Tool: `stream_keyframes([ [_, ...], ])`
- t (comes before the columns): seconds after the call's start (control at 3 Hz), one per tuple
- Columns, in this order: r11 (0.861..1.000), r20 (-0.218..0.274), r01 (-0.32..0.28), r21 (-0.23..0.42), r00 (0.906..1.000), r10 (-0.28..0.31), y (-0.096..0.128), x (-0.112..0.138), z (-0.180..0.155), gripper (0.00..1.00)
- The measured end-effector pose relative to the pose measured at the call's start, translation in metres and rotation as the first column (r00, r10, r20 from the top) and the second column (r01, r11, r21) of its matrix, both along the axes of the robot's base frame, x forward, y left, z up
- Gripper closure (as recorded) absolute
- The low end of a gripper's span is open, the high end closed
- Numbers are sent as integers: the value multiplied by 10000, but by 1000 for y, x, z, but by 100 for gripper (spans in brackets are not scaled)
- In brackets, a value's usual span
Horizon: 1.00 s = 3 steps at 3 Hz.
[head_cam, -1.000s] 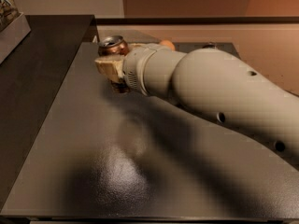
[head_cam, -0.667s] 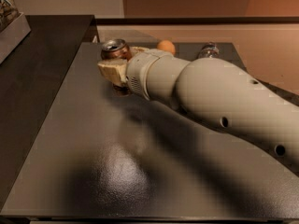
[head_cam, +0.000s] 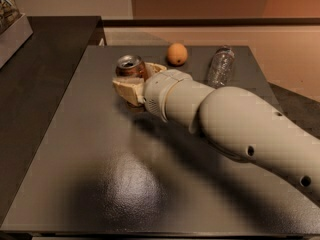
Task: Place orange can upright
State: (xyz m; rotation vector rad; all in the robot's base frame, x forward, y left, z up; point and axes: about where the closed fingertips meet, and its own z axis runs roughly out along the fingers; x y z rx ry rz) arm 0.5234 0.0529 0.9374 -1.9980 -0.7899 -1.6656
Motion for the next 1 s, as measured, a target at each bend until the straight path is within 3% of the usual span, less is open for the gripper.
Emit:
stream_keyframes([
  [1.0,9967,160,-9,808,9999,-4,-10,-9,-24,100],
])
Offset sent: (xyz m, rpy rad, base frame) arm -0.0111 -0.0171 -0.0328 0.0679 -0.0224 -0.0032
